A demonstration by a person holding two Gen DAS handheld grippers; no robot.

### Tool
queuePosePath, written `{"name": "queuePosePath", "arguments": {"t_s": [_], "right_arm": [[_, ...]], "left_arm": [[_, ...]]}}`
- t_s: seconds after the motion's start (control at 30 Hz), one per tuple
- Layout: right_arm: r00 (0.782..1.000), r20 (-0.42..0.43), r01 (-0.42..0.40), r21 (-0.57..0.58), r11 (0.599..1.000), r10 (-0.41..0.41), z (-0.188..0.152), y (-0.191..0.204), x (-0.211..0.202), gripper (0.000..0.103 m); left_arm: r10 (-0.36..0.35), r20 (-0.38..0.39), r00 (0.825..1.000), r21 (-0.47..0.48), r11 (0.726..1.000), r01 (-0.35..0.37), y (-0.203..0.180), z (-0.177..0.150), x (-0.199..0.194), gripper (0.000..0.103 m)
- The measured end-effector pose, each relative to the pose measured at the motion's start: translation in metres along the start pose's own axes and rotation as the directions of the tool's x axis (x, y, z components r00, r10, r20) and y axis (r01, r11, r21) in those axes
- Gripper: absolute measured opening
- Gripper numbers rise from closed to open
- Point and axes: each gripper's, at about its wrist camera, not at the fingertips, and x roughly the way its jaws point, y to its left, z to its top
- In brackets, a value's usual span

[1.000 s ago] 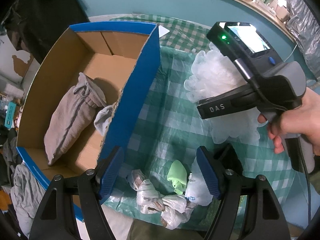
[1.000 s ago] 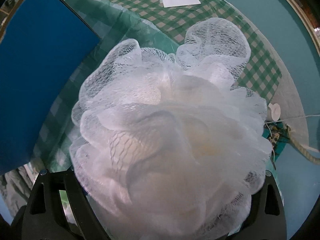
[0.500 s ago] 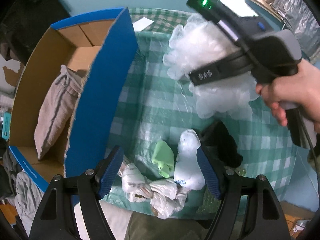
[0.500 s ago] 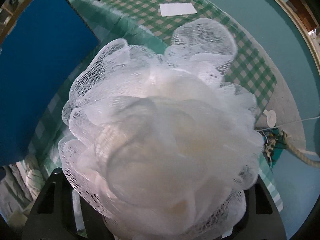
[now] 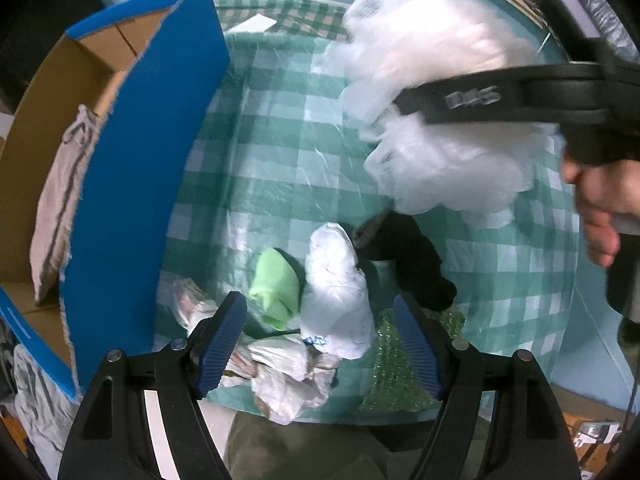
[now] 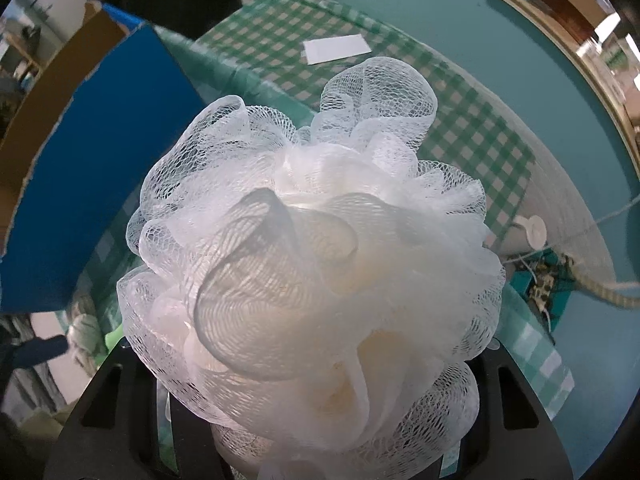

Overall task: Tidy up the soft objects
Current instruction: 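Lift the bath puff with the right gripper while the left gripper approaches the white plastic bag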

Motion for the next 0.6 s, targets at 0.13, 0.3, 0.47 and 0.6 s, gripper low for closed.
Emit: {"name": "queuePosePath", "arguments": {"t_s": [0.13, 0.3, 0.47, 0.6], "right_arm": [[1.000, 0.021, -0.006, 0.035, 0.999, 0.005, -0.011, -0.010, -0.015, 0.056], [0.999, 0.042, -0.008, 0.061, 0.998, 0.006, -0.023, -0.016, -0.032, 0.056], [0.998, 0.059, -0.019, 0.100, 0.995, 0.013, -0.035, -0.023, -0.043, 0.056], [0.997, 0.072, -0.031, 0.128, 0.991, 0.022, -0.042, -0.024, -0.050, 0.056]], "left_arm": [[-0.045, -0.021, 0.999, -0.053, 0.998, 0.044, 0.003, -0.001, 0.009, 0.075], [-0.073, -0.050, 0.996, -0.096, 0.993, 0.068, 0.008, -0.003, 0.021, 0.066], [-0.055, -0.068, 0.996, -0.059, 0.997, 0.051, 0.001, -0.007, 0.034, 0.059], [-0.036, -0.072, 0.997, -0.041, 0.999, 0.033, -0.006, -0.007, 0.044, 0.053]]}}
